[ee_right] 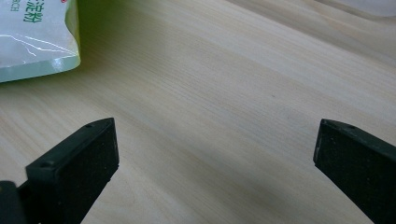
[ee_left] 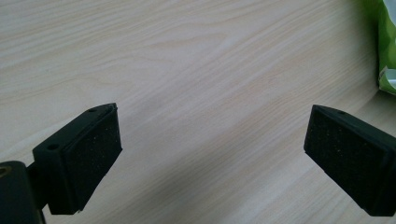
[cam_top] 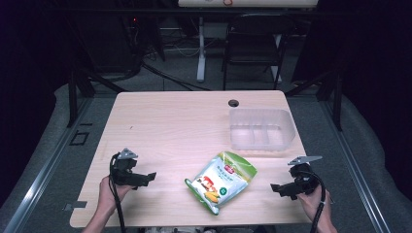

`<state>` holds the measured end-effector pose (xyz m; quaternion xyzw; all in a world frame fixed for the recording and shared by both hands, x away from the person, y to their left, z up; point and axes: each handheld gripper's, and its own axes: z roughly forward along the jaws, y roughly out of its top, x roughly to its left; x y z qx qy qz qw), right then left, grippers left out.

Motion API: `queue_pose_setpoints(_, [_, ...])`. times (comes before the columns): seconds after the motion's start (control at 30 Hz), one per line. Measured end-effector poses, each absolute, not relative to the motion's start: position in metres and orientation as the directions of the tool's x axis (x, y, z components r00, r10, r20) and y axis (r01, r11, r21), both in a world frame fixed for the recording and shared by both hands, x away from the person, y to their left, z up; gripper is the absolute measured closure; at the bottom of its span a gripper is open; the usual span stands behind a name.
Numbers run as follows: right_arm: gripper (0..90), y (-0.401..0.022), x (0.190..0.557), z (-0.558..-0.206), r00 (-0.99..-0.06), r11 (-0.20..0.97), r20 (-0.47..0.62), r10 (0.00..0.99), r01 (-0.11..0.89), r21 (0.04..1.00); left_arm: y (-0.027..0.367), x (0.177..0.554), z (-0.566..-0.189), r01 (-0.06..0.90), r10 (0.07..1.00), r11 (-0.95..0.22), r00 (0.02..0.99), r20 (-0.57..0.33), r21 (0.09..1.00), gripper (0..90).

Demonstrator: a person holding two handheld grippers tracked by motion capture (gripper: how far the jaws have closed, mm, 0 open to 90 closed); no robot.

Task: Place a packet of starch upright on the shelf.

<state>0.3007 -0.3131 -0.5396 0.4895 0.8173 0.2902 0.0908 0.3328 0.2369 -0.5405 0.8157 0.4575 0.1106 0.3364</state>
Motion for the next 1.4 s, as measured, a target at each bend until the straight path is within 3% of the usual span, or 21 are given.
queue_pose_setpoints(0.83, [0.0,-0.309,0.303,-0.543,-0.535,0.362,0.182,0.825,0.747,0.558,0.233,0.333,-0.541,0.645,0.810,-0.393,0.580,-0.086,0.655,3.7])
queue_pose_setpoints(1.4, [0.1,-0.287,0.306,-0.535,-0.581,0.415,0.153,0.799,0.718,0.559,0.238,0.327,-0.538,0.631,0.800,-0.386,0.592,-0.097,0.673,2.7])
